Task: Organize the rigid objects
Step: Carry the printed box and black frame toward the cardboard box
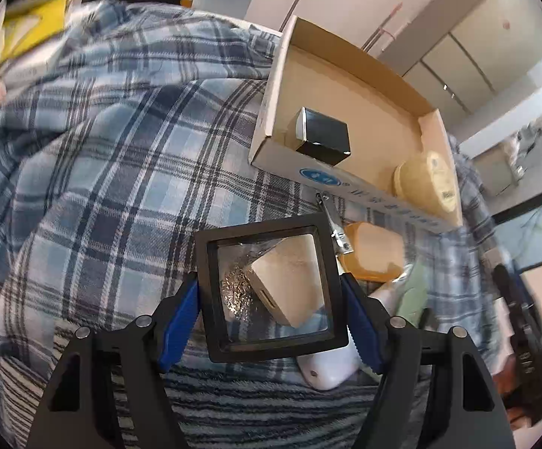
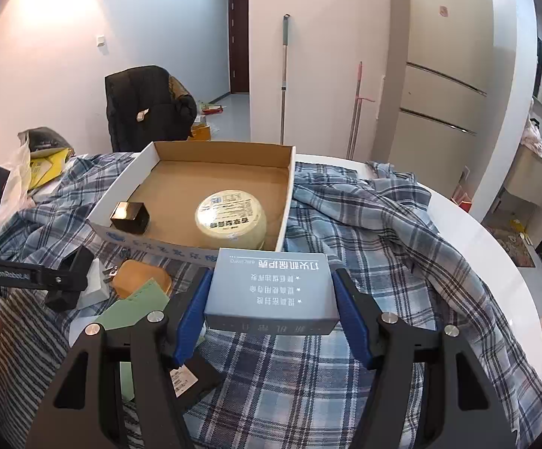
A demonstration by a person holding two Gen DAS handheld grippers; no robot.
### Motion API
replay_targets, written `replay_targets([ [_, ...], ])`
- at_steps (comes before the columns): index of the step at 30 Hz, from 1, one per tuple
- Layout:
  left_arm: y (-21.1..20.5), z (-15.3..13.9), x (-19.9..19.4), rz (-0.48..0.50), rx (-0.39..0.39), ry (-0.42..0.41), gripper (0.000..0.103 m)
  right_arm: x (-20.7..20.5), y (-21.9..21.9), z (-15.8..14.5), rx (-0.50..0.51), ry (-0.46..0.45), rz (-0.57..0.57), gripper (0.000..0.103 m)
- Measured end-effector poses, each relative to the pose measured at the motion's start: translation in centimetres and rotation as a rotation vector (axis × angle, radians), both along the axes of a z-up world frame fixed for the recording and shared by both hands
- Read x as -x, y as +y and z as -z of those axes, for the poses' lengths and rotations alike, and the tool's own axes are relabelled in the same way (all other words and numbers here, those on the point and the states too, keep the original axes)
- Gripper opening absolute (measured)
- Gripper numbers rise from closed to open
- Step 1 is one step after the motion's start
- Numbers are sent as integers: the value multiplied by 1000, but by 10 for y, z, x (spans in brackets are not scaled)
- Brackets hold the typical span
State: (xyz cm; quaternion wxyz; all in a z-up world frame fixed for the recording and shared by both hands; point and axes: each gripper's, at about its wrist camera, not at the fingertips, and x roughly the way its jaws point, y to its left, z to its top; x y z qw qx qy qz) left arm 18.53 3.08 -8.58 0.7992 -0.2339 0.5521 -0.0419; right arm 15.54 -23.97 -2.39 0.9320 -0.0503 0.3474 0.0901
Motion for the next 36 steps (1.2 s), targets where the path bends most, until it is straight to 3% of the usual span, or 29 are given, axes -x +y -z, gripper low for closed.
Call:
replay_targets([
  [2,3,-9,3,3,9,-31,74,1,-2,-2,-9,-6,5,63],
  [6,-7,-39,16,58,-111,-139,74,1,-6,-5,-33,-9,19,63],
  [11,-7,-70,32,105,-50,-194,74,-2,-16,-6,-104,4,38,63],
  [15,-22,-95,47,136,-142,-286,74,-6,-29,-5,-204,23,53,63],
  [17,-28,-104,51,162,-158,-309,74,-3,-29,-6,-145,-26,124,63],
  [19,-28,-111,50,194,-107,-293,74,2,-25,-9,-71,-92,163,63],
  [21,-21,-123,46,175,-56,-311,74,2,-26,-9,-109,-81,147,63],
  [25,-24,-159,45,134,-137,-451,74,0,-29,-12,-151,-48,135,63],
  [28,-33,-179,38,153,-120,-495,74,2,-28,-26,-116,-70,155,63],
  [33,-52,-213,19,171,-198,-623,74,2,-29,-72,-155,-118,137,63],
  [36,-43,-214,-1,145,-70,-604,74,-11,-24,-103,-175,-150,148,63],
])
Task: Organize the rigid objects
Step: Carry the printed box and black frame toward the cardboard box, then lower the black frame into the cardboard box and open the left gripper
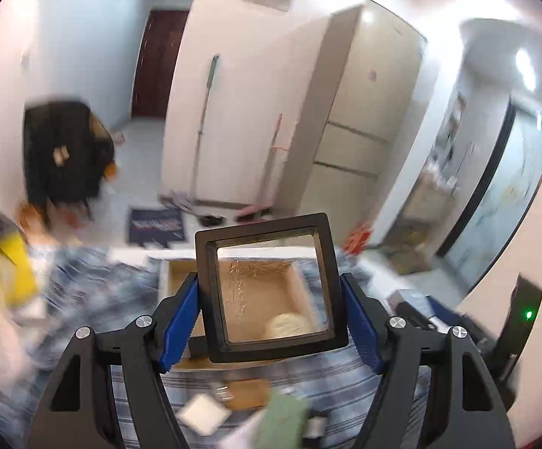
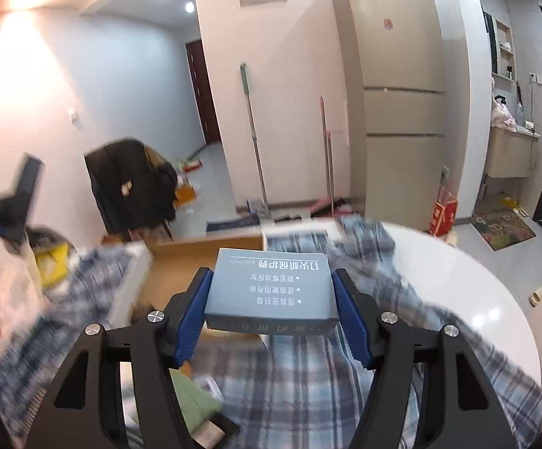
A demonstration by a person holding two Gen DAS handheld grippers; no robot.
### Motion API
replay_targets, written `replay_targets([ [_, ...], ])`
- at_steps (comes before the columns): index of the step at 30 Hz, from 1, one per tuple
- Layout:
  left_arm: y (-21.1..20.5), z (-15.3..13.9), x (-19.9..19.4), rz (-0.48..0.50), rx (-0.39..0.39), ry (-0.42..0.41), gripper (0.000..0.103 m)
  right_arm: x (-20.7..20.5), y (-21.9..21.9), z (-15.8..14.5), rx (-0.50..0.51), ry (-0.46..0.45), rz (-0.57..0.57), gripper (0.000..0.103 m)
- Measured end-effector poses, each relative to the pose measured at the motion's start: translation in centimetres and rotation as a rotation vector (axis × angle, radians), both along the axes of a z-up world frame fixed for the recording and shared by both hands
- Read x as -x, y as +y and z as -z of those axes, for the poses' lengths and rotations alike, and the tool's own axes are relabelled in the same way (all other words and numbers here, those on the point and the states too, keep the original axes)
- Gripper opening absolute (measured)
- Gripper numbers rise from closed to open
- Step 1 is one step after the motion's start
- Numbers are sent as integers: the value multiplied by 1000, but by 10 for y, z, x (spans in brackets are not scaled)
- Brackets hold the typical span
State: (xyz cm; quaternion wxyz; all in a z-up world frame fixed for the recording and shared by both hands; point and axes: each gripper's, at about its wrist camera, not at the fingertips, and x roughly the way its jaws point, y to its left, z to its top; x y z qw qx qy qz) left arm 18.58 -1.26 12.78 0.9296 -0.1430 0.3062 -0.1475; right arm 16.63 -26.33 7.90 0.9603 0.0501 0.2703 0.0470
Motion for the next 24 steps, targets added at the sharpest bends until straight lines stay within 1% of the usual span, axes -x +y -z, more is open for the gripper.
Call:
replay_targets([
  [1,7,3,-8,-36,44,25,74,-8,3,-10,16,8,24,63],
  [2,8,3,-13,-55,34,17,74,-19,6,-18,24,23,62,63],
  [3,6,1,-16,-66,-1,-7,74,-29,9,-25,14,24,78,63],
  [4,2,-1,-22,-73,-61,-30,74,-39,13,-32,0,9,63,63],
  [5,-3,-1,-30,-74,-122,-34,74,-48,18,-37,-3,3,59,63],
  [6,-7,1,-39,-63,-159,-22,74,-57,23,-40,-10,2,69,63],
  [7,-8,4,-49,-43,-163,-5,74,-65,25,-40,-31,-3,72,63],
  [9,-5,10,-61,-26,-143,0,74,-78,27,-37,-90,5,66,63],
  [11,2,21,-63,-121,-154,-42,74,-85,25,-24,-150,10,83,63],
  [12,2,28,-68,-158,-195,-42,74,-87,26,-16,-171,4,90,63],
  [13,-2,34,-74,-145,-225,-32,74,-89,28,-6,-170,5,73,63],
  [15,-13,53,-89,-66,-252,-3,74,-97,31,18,-162,27,53,63],
  [17,-19,72,-95,-33,-262,0,74,-109,34,37,-154,86,35,63],
  [19,-29,93,-106,-8,-292,14,74,-119,30,52,-186,135,10,63],
  [20,-32,102,-111,-17,-303,11,74,-123,29,57,-192,154,-1,63],
  [21,-34,115,-115,-47,-326,2,74,-126,29,62,-188,174,-13,63],
  [22,-38,126,-123,-61,-363,9,74,-128,29,65,-186,186,-21,63],
  [24,-41,146,-133,-47,-419,43,74,-129,27,68,-188,192,-20,63],
])
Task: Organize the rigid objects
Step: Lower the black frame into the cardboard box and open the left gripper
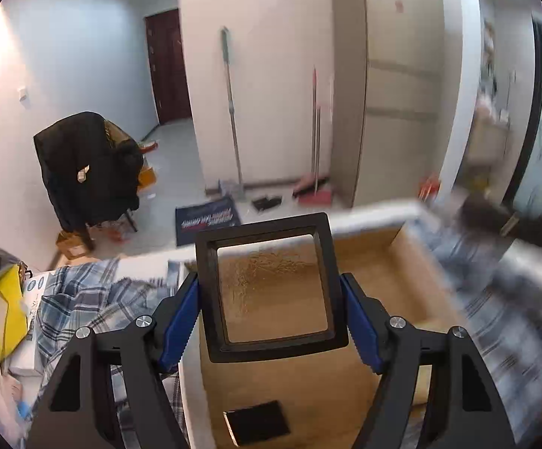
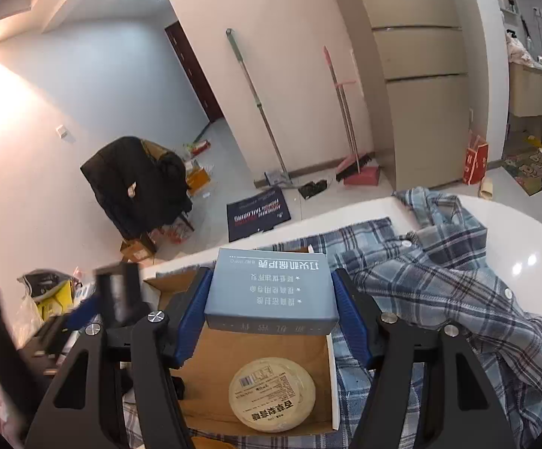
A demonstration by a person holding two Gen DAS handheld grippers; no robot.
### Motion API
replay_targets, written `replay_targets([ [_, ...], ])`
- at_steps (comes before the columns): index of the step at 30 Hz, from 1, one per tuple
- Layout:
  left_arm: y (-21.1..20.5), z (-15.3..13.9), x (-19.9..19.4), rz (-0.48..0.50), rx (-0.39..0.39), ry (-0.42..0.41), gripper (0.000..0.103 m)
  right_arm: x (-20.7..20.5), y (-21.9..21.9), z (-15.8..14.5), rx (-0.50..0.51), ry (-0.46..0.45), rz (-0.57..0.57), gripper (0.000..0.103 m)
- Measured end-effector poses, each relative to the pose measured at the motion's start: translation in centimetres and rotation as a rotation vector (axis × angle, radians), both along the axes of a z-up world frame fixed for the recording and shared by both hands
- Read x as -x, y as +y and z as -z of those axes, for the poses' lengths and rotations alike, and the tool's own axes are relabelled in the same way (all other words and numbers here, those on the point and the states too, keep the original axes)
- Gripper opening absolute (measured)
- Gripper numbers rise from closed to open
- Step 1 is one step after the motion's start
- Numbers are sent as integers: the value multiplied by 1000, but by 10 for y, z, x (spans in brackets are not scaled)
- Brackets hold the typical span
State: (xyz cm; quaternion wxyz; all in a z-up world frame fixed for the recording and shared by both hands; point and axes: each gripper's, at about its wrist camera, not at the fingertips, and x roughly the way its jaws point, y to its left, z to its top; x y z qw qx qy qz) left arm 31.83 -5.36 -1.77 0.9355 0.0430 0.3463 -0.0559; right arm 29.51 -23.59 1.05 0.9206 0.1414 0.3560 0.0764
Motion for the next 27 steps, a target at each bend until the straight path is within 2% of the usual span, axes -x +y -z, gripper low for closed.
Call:
replay_targets([
  [5,10,30,-18,-4,33,109,74,-1,3,-1,45,-19,12,63],
  [7,11,35,-22,-19,18,149,74,-4,8,2,71,-14,7,63],
  [9,17,41,-27,-22,58,200,74,-5,13,6,84,1,-10,63],
  [14,15,48,-20,-27,28,210,75,-4,21,8,108,6,-35,63],
  [16,14,51,-22,-18,38,235,75,-5,21,10,104,12,-33,63],
  [18,12,55,-26,-23,15,254,75,-6,20,12,105,18,-28,63],
  [22,12,52,-23,-7,26,238,75,-7,26,17,137,22,-38,63],
  [24,11,45,-19,-2,16,206,83,-6,27,18,138,18,-42,63],
  [25,12,40,-17,-23,6,187,92,-6,28,17,137,14,-44,63],
  [27,19,29,-12,-55,25,122,93,-4,26,14,132,-12,-40,63],
])
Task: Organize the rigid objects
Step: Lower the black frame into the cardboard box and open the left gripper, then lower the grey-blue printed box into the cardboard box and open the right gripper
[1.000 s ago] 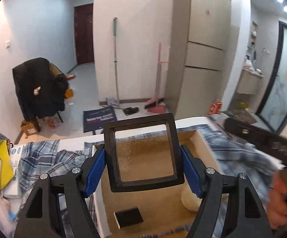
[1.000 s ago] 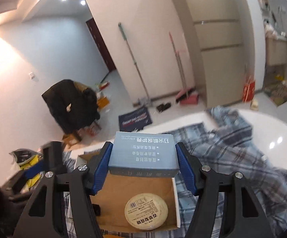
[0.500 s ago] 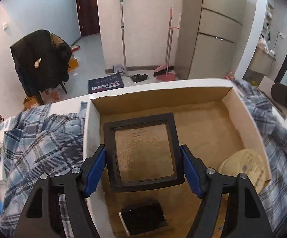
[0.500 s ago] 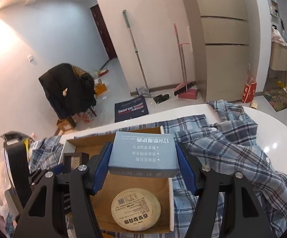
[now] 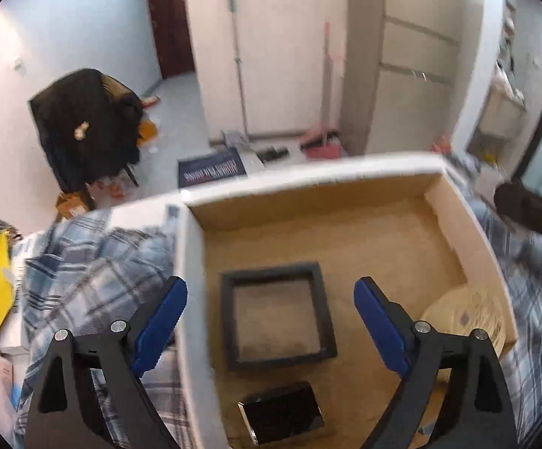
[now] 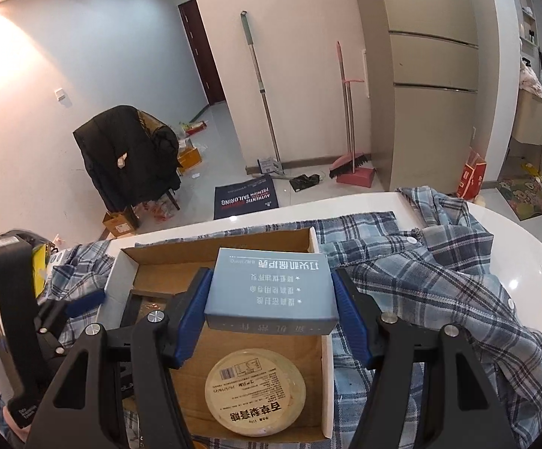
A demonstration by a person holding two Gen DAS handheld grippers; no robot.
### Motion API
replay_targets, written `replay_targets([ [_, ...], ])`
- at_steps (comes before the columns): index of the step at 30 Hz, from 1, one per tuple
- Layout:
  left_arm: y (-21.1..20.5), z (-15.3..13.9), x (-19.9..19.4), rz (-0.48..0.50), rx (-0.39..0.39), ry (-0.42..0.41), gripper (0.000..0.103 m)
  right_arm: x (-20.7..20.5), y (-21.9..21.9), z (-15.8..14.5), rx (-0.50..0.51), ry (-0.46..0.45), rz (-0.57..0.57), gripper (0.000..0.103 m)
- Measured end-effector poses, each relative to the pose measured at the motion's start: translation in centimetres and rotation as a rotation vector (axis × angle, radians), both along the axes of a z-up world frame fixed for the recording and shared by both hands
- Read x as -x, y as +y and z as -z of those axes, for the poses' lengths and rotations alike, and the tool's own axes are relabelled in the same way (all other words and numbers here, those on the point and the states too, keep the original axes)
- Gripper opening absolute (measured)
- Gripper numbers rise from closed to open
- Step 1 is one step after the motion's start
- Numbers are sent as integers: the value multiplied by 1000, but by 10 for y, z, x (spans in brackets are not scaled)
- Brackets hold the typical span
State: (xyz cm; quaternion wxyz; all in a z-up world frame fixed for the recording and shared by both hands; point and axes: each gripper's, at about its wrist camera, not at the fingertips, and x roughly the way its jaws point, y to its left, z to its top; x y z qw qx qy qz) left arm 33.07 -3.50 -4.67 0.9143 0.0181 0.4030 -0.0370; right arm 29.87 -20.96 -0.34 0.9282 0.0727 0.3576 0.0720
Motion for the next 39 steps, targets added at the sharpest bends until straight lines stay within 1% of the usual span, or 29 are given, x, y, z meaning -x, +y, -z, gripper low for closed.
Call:
replay_targets([
  [2,8,-14,10,-15,33,-97,93,2,0,-3,1,-27,-4,63],
  [3,13,-23,17,-35,47,-166,93,4,1,-4,2,-39,-11,63],
  [4,17,-30,22,-55,50,-212,93,4,3,-5,5,-47,-21,63],
  [6,23,-39,29,-91,41,-279,103,4,9,-4,29,-52,-47,63],
  [7,24,-42,31,-106,21,-291,103,4,12,-1,44,-47,-55,63],
  [10,21,-50,33,-77,-33,-302,103,-1,15,9,50,-18,-58,63],
  [13,22,-53,39,-96,-34,-362,103,-7,20,23,56,25,-79,63],
  [15,19,-53,42,-74,-21,-386,103,-10,21,32,54,56,-86,63],
  [18,16,-55,46,-60,-51,-414,103,-14,23,42,46,95,-106,63],
  [20,11,-56,47,-44,-68,-418,103,-15,27,47,71,107,-109,63],
  [23,8,-57,48,-30,-61,-416,103,-15,30,52,108,103,-100,63],
  [26,7,-60,49,-5,-38,-406,103,-15,30,55,122,111,-93,64],
  [28,7,-63,51,6,-12,-409,103,-17,29,58,118,127,-93,68],
  [29,8,-65,53,9,-1,-415,103,-17,29,57,110,125,-94,72],
  [30,8,-68,54,10,4,-423,103,-16,28,55,92,110,-95,73],
  [32,9,-77,62,1,11,-464,103,-7,22,42,32,12,-89,73],
  [33,10,-82,66,-9,12,-484,103,-1,19,33,27,-33,-72,73],
  [36,14,-110,89,-49,22,-572,103,20,10,-5,33,-129,-14,73],
  [37,17,-122,102,-56,42,-614,103,30,7,-21,24,-160,-7,73],
  [38,19,-131,112,-65,53,-638,103,38,3,-35,13,-184,-10,73],
  [39,20,-144,126,-75,62,-667,103,49,0,-49,5,-208,-22,75],
])
